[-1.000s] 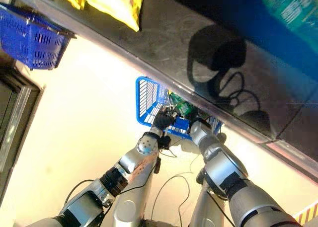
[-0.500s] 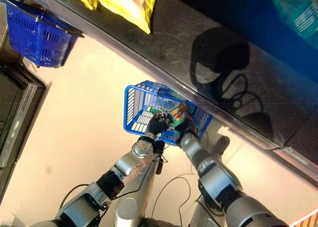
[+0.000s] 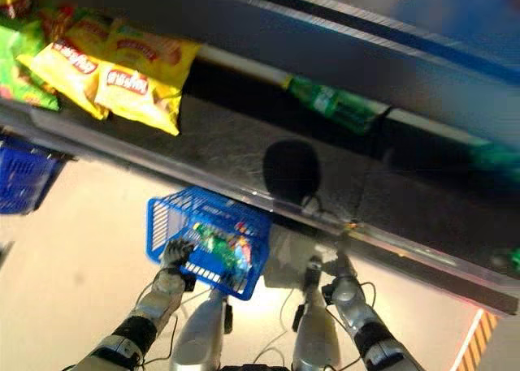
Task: Pick up the snacks into the basket
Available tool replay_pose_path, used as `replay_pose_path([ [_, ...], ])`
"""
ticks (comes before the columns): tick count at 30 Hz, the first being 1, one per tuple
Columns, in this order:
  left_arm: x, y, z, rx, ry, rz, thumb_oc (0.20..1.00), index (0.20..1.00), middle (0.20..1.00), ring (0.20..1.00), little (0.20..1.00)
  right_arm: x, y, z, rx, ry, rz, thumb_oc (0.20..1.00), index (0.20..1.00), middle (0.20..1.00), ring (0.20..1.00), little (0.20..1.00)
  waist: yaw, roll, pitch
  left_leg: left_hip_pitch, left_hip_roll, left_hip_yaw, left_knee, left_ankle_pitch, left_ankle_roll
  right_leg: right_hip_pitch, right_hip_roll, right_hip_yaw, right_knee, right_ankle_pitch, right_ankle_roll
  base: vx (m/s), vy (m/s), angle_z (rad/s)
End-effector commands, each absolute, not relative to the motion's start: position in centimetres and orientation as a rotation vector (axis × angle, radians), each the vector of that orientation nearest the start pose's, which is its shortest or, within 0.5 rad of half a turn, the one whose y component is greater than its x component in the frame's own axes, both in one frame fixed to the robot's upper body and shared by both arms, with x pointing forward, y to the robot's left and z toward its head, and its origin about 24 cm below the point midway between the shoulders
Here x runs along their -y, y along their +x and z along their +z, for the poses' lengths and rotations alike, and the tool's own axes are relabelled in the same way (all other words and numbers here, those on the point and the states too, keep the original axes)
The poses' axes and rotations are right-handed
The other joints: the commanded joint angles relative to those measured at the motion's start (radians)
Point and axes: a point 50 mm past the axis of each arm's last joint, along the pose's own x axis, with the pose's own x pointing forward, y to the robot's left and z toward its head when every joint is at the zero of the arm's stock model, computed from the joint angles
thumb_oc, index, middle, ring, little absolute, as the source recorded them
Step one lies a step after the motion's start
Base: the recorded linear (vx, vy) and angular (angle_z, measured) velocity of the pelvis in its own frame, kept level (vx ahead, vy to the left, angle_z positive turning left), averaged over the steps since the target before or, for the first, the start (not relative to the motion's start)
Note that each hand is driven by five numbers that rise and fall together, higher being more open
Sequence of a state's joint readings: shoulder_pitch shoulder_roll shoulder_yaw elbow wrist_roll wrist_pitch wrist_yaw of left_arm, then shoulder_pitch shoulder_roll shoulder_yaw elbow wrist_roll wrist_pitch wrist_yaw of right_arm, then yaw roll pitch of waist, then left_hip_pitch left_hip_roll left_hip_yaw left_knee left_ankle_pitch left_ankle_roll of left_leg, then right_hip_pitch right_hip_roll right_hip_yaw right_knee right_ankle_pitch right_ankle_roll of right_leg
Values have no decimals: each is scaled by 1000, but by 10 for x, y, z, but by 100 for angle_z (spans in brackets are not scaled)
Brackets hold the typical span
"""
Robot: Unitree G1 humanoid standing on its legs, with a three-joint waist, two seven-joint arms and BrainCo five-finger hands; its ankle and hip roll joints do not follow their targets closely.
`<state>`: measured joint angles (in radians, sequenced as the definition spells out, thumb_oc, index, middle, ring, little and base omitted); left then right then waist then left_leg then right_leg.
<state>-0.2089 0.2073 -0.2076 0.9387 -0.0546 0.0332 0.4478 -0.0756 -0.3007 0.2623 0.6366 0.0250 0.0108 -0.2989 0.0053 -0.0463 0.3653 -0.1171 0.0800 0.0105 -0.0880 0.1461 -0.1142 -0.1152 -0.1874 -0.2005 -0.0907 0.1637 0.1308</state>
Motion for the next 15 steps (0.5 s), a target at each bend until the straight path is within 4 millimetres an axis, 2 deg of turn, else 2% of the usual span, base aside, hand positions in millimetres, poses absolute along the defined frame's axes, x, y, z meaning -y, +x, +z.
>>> replay_pose_path([
  [1,-215,202,-114,-807,561,296,200,200,200,200,200,207,232,-56,-433,-380,-98,1000,1000,1000,1000,1000,3,6,-66,32,-43,23,4,-67,35,-37,-20,18,84,-45,56,79,-35,-18],
  [2,-215,202,-114,-807,561,296,200,200,200,200,200,207,232,-56,-433,-380,-98,1000,1000,1000,1000,1000,3,6,-66,32,-43,23,4,-67,35,-37,-20,18,84,-45,56,124,-43,-17],
  [3,-220,179,-128,-916,539,303,200,200,200,200,200,217,222,-50,-412,-354,-110,1000,1000,1000,1000,1000,-7,3,-101,53,-36,30,2,-73,36,-18,-12,23,83,-53,55,123,-39,-24],
  [4,-222,165,-135,-981,538,300,200,200,200,200,200,224,217,-48,-404,-328,-131,1000,1000,1000,1000,1000,-13,2,-119,64,-33,34,2,-76,36,-11,-9,25,84,-57,55,162,-44,-21],
  [8,-230,134,-148,-1119,552,272,200,200,200,200,200,242,195,-52,-440,-288,-197,1000,1000,1000,1000,1000,-28,-1,-180,96,-28,47,1,-91,35,18,2,32,81,-67,54,106,-12,-9],
  [11,-233,128,-150,-1133,594,237,200,200,200,200,200,251,178,-72,-551,-270,-253,1000,1000,1000,1000,1000,-31,-6,-215,109,-27,49,1,-98,36,35,5,35,75,-68,56,64,15,1],
  [15,-235,123,-152,-1153,638,197,200,200,200,200,200,259,134,-122,-868,-226,-393,1000,1000,1000,1000,1000,-27,-17,-252,121,-33,45,1,-108,43,58,3,28,67,-62,62,37,71,1],
])
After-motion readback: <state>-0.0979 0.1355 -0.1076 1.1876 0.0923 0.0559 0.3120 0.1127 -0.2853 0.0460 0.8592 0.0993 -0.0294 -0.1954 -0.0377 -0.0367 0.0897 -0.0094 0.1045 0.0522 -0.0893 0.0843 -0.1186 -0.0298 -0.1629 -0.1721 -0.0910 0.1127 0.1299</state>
